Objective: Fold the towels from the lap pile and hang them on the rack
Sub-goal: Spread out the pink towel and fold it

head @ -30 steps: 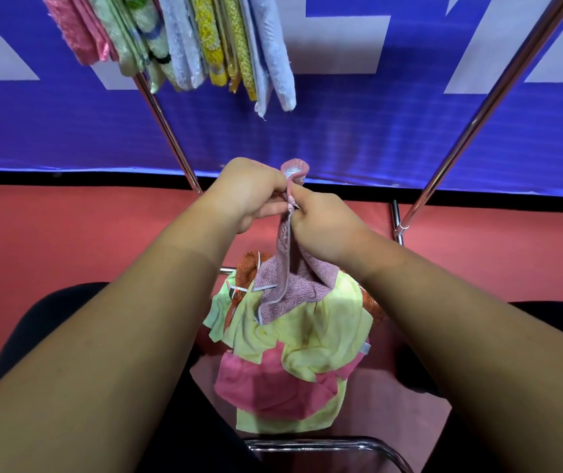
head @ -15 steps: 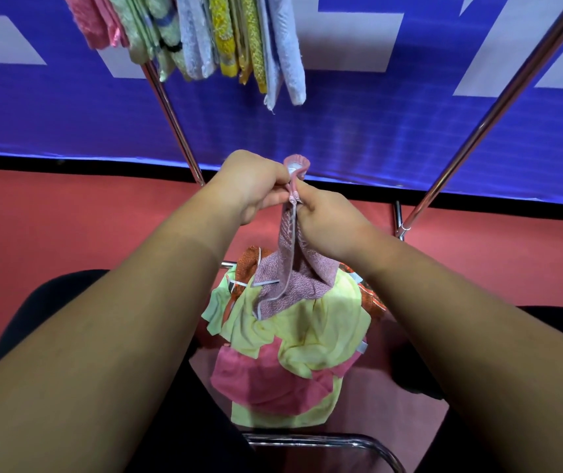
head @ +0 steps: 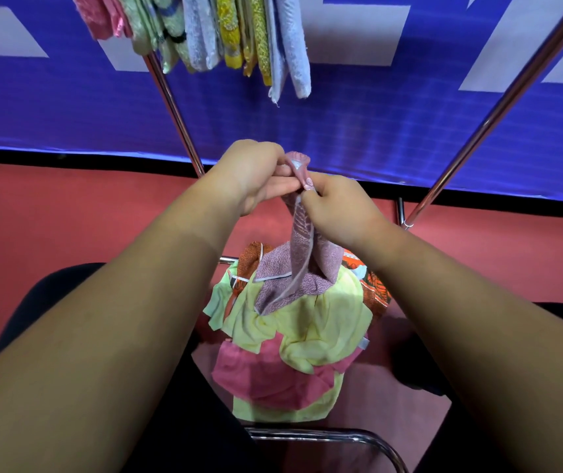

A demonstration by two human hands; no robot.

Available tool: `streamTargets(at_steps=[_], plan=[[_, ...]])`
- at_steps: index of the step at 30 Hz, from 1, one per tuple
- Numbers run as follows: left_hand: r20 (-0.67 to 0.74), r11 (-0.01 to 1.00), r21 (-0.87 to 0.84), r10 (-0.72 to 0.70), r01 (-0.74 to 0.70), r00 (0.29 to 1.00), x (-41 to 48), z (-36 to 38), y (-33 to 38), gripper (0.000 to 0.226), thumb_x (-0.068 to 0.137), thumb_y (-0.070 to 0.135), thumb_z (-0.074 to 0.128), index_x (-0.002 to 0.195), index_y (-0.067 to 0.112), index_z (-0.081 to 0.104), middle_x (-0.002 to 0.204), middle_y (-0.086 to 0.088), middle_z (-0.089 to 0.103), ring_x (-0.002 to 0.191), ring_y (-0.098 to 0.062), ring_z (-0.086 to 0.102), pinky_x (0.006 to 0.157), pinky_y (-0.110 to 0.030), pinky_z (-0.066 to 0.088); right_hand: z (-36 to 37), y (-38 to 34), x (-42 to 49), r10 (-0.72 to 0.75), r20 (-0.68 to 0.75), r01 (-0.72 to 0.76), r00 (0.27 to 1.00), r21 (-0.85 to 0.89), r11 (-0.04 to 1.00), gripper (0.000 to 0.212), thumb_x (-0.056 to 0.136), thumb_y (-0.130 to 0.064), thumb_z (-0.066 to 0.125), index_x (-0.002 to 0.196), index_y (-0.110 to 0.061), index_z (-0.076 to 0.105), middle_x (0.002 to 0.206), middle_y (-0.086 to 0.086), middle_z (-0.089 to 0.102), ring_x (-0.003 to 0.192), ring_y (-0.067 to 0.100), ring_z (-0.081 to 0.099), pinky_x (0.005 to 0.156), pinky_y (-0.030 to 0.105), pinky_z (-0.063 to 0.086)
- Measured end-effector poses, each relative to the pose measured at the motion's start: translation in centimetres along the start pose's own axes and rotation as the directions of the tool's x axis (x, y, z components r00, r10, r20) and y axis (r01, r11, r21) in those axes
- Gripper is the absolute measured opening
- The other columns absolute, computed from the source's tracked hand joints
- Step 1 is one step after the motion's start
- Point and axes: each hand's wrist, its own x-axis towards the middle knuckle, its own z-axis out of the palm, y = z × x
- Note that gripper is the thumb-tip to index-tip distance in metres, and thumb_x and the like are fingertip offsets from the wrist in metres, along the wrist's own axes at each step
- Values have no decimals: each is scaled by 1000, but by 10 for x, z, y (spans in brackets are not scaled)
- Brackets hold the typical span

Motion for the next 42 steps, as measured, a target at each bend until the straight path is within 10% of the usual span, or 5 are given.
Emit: streamTargets(at_steps=[4,13,19,27,42], plan=[[91,907,389,138,-162,986,11,-10,-6,57,91,-7,51,134,29,62,83,1,81,69,-16,71,70,-31,64,-3,-3,0,45,23,-47,999,88,995,24,106,-19,49,104,-12,72,90,4,74,83,18,61,73,28,44],[117,405,884,294,-235,949,-3,-36,-10,16,69,40,78,71,48,64,108,-13,60,105,-37,59,85,-41,56,-20,-19,-19,-15,2,15,1000,165,986,25,108,-26,50,116,-22,72,102,0,77,98,21,68,91,37,53],[130,568,726,440,-387,888,-33,-62,-15,15,89,32,80,85,25,67,76,4,66,70,-12,60,69,-31,47,-38,-30,-52,-35,-180,73,983,211,975,26,110,-24,48,124,-34,68,110,-14,73,98,2,63,78,4,42],[-13,734,387,609,-557,793,-96,-62,21,7,92,15,80,94,21,76,76,10,71,69,-4,62,69,-25,50,-88,-71,-82,-78,-404,185,912,233,955,21,106,-31,55,114,-32,74,102,-13,76,99,6,69,87,28,53],[32,512,302,837,-804,546,-248,-37,220,5,92,19,80,96,20,83,84,2,79,77,-12,70,83,-36,59,-270,-217,-114,-172,-592,321,788,156,934,35,89,-43,67,101,-12,78,84,10,73,71,13,57,71,34,44]])
